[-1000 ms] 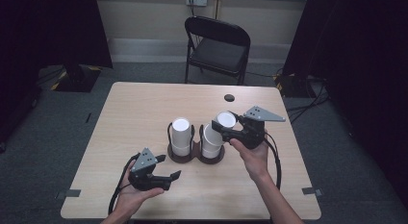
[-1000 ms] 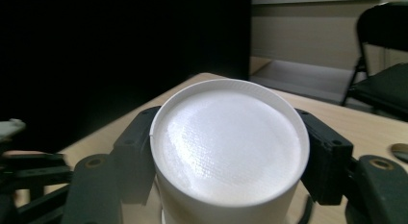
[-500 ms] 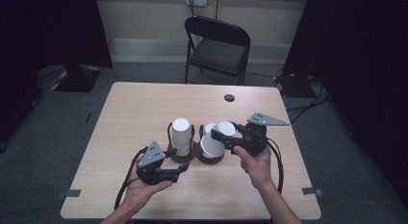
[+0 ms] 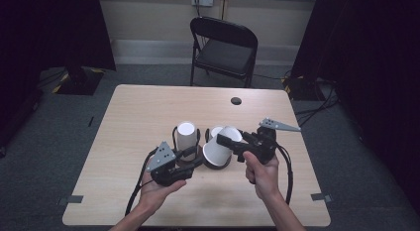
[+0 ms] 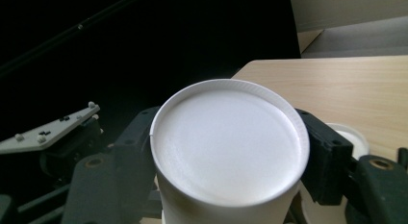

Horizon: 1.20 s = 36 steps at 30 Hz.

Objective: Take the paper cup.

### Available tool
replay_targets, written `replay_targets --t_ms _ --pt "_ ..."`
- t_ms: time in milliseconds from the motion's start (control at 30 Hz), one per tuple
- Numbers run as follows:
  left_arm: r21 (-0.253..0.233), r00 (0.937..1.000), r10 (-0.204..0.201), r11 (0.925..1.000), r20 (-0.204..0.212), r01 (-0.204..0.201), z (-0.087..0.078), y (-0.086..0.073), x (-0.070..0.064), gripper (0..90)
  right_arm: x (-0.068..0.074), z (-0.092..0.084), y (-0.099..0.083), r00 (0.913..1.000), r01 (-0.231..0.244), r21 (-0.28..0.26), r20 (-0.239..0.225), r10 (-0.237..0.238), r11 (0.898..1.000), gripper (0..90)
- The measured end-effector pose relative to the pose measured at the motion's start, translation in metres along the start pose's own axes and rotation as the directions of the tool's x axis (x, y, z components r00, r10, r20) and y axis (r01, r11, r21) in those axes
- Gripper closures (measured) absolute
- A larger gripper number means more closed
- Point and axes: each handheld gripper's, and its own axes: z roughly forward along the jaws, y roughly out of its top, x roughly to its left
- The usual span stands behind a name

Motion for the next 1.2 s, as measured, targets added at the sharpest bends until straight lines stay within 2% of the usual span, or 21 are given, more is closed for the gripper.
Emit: replay_targets --t_ms 67,133,200,300,367,433,467,567,633,733,867,1000,1133,1167,1200 --pt "-0.004 0.9999 0.017 0.9998 0.0 -0.017 0.0 -0.002 -0.001 57.1 0.001 0.003 -0.003 0.9994 -0.029 -0.004 -0.017 0.029 1.0 32.6" --pt "-0.023 0.9999 0.014 0.9996 0.006 -0.014 -0.002 -0.004 -0.003 59.6 0.002 0.006 -0.005 0.9979 -0.05 0.006 -0.042 0.05 0.999 32.6" --pt "-0.038 0.9997 0.025 0.999 -0.002 -0.025 -0.003 -0.005 -0.004 61.1 0.005 0.009 -0.007 0.9972 -0.052 0.015 -0.053 0.053 0.999 32.6" --pt "-0.079 0.9993 0.034 0.9963 -0.013 -0.035 -0.004 -0.007 -0.003 63.0 0.008 0.012 -0.008 0.9943 -0.061 0.023 -0.086 0.062 0.998 32.6" --pt "-0.11 0.9988 0.046 0.9928 -0.015 -0.048 -0.003 -0.009 -0.004 64.0 0.01 0.013 -0.009 0.9941 -0.055 0.027 -0.092 0.057 0.998 32.6" --pt "-0.113 0.9986 0.05 0.9922 -0.017 -0.052 -0.003 -0.009 -0.004 66.3 0.012 0.013 -0.009 0.9936 -0.055 0.027 -0.097 0.058 0.998 32.6" --pt "-0.128 0.9974 0.067 0.9893 -0.026 -0.07 -0.002 -0.009 -0.006 67.0 0.013 0.013 -0.009 0.9926 -0.061 0.028 -0.104 0.063 0.998 32.6" --pt "-0.155 0.9959 0.079 0.9842 -0.046 -0.085 -0.002 -0.009 -0.009 68.0 0.014 0.013 -0.009 0.9899 -0.074 0.024 -0.119 0.077 0.997 32.6" --pt "-0.174 0.9957 0.072 0.9813 -0.059 -0.082 -0.002 -0.009 -0.011 70.0 0.014 0.013 -0.009 0.9863 -0.091 0.025 -0.136 0.094 0.996 32.6" --pt "-0.198 0.9938 0.084 0.9753 -0.073 -0.097 -0.002 -0.007 -0.016 71.1 0.015 0.014 -0.009 0.9812 -0.11 0.027 -0.157 0.113 0.994 32.6" --pt "-0.211 0.9939 0.087 0.9724 -0.067 -0.099 -0.003 -0.006 -0.018 71.4 0.017 0.014 -0.009 0.9765 -0.123 0.031 -0.175 0.126 0.992 32.6" --pt "-0.224 0.9903 0.107 0.9668 -0.089 -0.124 -0.004 -0.007 -0.022 71.9 0.017 0.016 -0.01 0.9689 -0.154 0.035 -0.191 0.158 0.987 32.7" --pt "-0.229 0.9835 0.143 0.9592 -0.11 -0.165 -0.003 -0.007 -0.028 71.4 0.019 0.02 -0.013 0.9558 -0.188 0.06 -0.218 0.197 0.98 32.7" --pt "-0.227 0.9812 0.15 0.9582 -0.121 -0.175 -0.004 -0.006 -0.029 70.7 0.02 0.021 -0.014 0.955 -0.189 0.065 -0.221 0.198 0.98 32.7" --pt "-0.229 0.9823 0.144 0.9587 -0.12 -0.168 -0.004 -0.006 -0.029 70.7 0.02 0.022 -0.014 0.9552 -0.187 0.064 -0.221 0.197 0.98 32.7"
